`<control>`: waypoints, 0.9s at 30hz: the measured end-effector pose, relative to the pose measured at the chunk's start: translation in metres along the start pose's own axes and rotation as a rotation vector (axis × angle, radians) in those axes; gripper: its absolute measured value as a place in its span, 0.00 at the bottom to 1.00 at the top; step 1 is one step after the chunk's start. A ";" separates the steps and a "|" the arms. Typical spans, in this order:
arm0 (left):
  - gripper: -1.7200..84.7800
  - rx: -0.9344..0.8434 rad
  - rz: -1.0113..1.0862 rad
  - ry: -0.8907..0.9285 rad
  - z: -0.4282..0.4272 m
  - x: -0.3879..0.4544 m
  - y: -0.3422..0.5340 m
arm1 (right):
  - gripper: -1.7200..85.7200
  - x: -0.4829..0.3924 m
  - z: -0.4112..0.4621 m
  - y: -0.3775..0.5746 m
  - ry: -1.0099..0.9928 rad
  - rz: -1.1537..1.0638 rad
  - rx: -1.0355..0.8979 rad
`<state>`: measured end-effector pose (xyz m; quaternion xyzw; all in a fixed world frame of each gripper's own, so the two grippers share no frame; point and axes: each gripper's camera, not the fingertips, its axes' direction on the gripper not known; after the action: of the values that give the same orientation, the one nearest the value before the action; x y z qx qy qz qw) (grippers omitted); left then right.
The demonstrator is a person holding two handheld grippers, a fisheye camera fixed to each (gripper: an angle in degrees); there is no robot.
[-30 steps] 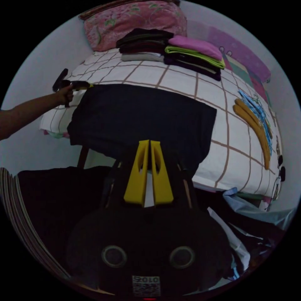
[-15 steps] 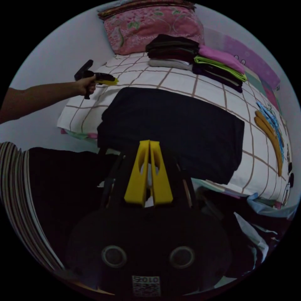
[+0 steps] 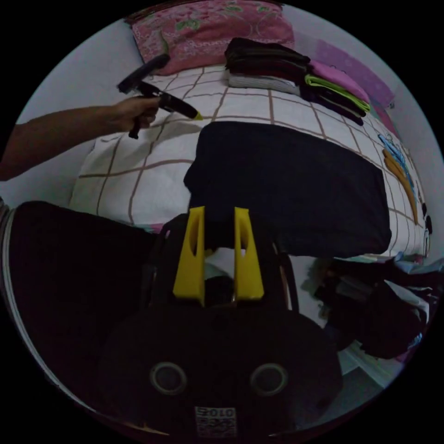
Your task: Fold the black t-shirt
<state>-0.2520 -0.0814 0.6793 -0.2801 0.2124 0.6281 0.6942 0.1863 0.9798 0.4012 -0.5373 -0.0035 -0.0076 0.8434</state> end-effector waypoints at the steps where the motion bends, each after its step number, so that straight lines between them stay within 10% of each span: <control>1: 0.02 -0.010 0.045 -0.045 -0.002 0.005 0.008 | 0.14 -0.017 0.007 0.000 0.038 -0.009 -0.010; 16: 0.02 -0.061 0.230 -0.037 0.011 0.023 0.029 | 0.18 -0.137 0.092 -0.039 0.319 -0.167 -0.175; 27: 0.04 -0.037 0.451 -0.094 0.023 0.062 0.045 | 0.08 -0.116 0.076 -0.052 0.131 -0.085 -0.176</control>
<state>-0.2907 -0.0173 0.6509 -0.2085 0.2257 0.7836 0.5400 0.0699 1.0275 0.4789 -0.6070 0.0294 -0.0786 0.7902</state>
